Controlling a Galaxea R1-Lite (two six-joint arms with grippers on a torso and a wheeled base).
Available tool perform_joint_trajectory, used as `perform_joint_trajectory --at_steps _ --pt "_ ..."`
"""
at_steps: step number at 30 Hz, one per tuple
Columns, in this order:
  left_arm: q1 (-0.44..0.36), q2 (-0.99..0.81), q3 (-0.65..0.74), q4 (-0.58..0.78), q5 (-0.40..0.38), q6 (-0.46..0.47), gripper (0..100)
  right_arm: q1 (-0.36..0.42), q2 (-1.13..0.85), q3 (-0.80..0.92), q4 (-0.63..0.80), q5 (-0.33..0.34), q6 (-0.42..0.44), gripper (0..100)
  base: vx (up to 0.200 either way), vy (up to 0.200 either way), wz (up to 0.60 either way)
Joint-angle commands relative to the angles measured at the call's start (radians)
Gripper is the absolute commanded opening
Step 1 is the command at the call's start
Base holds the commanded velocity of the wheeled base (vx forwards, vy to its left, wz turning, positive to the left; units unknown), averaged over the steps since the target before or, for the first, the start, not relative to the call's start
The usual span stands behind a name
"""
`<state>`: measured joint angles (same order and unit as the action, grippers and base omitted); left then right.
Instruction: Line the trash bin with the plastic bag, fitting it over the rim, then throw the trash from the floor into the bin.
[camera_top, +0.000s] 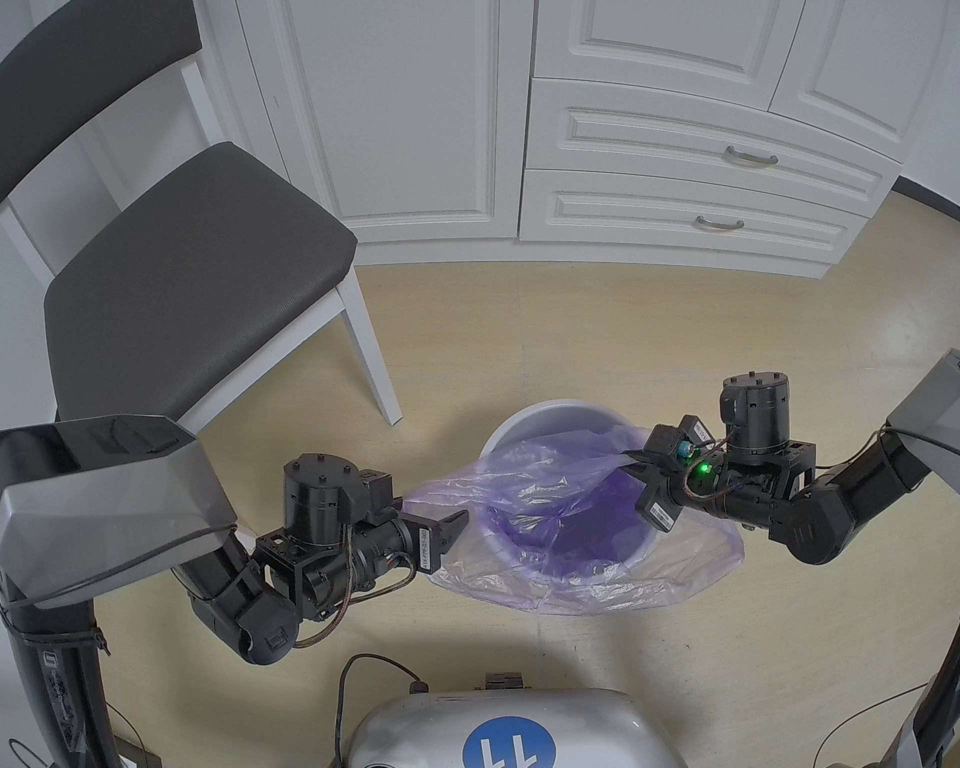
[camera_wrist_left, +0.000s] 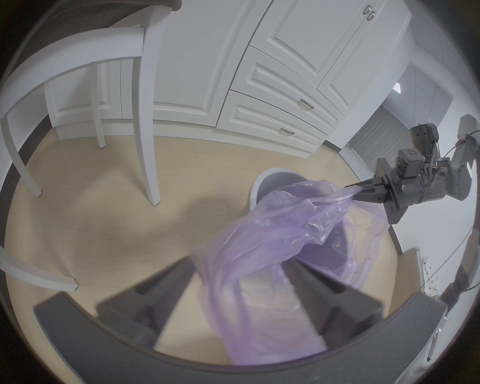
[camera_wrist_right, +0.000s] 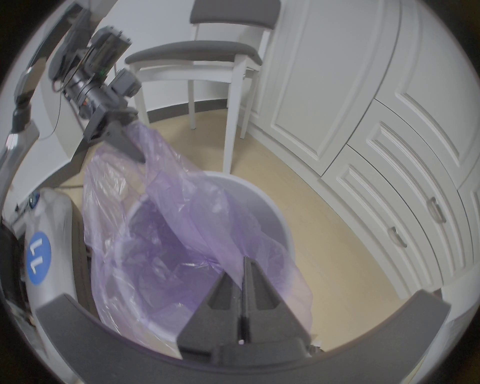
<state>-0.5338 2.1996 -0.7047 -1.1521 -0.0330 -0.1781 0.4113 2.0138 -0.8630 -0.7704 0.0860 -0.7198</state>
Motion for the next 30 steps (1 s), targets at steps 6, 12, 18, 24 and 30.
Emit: perform_joint_trajectory --at_steps 6,12,18,24,30 --pt "0.014 -0.147 0.129 -0.028 -0.245 -0.001 100 0.012 0.019 -0.238 0.25 0.043 0.407 0 0.0 0.0 0.0" --pt "0.049 -0.104 0.163 -0.209 -0.318 -0.031 100 0.004 0.083 -0.398 0.359 0.043 0.603 0 0.0 0.0 0.0" --pt "0.049 -0.087 0.18 -0.32 -0.317 -0.057 100 -0.02 0.194 -0.538 0.37 0.035 0.74 0 0.0 0.0 0.0" --pt "0.049 -0.081 0.169 -0.324 -0.317 -0.058 100 -0.043 0.25 -0.587 0.362 0.031 0.757 0 0.0 0.0 0.0" --pt "0.048 -0.047 0.165 -0.373 -0.312 -0.058 100 -0.069 0.283 -0.689 0.353 0.031 0.887 0 0.0 0.0 0.0"
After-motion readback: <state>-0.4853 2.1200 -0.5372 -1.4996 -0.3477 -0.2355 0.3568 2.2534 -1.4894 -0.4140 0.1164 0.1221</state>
